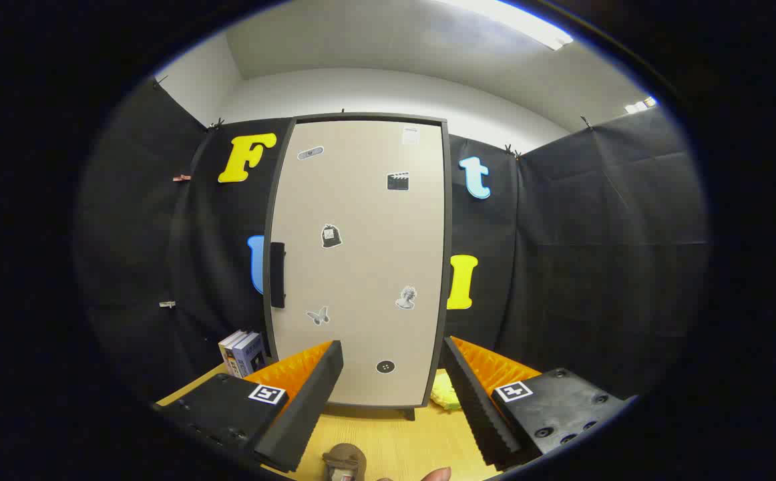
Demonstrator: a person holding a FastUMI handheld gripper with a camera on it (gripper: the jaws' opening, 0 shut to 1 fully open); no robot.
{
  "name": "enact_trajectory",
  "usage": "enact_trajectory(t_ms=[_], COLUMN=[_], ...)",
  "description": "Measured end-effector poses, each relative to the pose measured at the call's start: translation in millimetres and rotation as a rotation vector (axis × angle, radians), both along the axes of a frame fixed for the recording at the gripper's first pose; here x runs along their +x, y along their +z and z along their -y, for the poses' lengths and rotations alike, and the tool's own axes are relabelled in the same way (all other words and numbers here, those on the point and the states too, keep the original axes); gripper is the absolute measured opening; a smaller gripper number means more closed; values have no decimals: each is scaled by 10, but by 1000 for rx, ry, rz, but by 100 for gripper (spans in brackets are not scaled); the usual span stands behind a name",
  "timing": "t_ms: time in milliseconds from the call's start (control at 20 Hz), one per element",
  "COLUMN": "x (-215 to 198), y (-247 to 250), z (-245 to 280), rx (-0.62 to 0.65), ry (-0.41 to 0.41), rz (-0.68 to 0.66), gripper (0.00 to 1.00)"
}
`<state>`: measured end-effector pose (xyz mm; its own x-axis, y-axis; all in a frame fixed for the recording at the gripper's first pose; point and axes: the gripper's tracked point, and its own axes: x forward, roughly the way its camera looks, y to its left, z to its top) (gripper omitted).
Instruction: Open the shoe cabinet door, grab the shoes and put them into the shoe cabinet, then close the shoe cabinet door.
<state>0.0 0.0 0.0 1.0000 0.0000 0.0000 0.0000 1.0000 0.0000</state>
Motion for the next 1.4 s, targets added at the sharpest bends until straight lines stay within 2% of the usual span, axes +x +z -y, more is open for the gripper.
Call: enact_trajectory(t_ms=[1400], x=[55], y=[-82], z=[-223], rx=[18], ry=[18], rz=[-22], gripper=[98])
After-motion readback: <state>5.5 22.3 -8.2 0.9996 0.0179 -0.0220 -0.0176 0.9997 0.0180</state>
